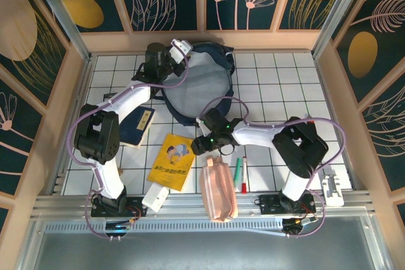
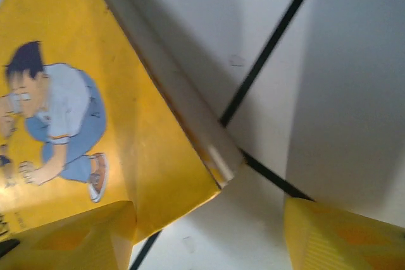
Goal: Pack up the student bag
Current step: Open the student bag at the top-center of the table, then move the book to the student bag.
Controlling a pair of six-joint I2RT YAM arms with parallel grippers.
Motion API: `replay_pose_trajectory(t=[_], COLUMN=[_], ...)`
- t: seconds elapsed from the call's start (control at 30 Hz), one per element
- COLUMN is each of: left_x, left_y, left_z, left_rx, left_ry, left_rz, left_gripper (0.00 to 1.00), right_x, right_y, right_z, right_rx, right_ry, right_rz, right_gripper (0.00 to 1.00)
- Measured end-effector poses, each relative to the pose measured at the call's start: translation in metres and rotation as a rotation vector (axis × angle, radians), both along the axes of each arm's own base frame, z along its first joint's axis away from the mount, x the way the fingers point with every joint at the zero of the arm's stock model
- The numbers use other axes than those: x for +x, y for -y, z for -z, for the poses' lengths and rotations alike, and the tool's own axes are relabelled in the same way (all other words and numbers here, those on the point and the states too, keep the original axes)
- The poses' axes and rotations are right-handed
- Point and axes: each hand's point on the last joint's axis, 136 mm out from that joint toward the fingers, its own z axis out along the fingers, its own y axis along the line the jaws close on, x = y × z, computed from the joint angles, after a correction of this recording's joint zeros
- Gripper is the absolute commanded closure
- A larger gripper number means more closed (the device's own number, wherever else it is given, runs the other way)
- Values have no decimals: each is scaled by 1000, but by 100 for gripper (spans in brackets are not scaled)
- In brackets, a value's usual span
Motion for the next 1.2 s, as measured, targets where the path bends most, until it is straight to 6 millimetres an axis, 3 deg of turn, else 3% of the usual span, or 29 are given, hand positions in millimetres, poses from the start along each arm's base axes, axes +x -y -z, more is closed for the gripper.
replay_pose_trajectory(t=[0.37,0.57,0.6,0.67,0.87,1.07,1.2], left_x=[-4,-5,-4,-5,-5,-6,-6], left_y=[5,5,5,6,6,7,7], left_z=[1,1,1,1,1,1,2], left_rx=[-5,-6,-6,-6,-7,-7,-2], left_ry=[-5,-6,-6,-6,-7,-7,-4], left_rz=[36,40,39,40,47,50,53], left_gripper=[100,100,100,100,100,100,100], right_x=[0,4,6,9,18,26,25], right_y=[-13,-18,-19,-22,-27,-25,-26], right_z=[-2,2,2,2,-4,-5,-5], right_rx=[48,56,58,60,63,48,49], right_ry=[-11,-26,-25,-25,-4,25,26], right_rz=[-46,-48,-47,-44,-36,-17,-21], right_gripper=[63,67,66,55,48,48,59])
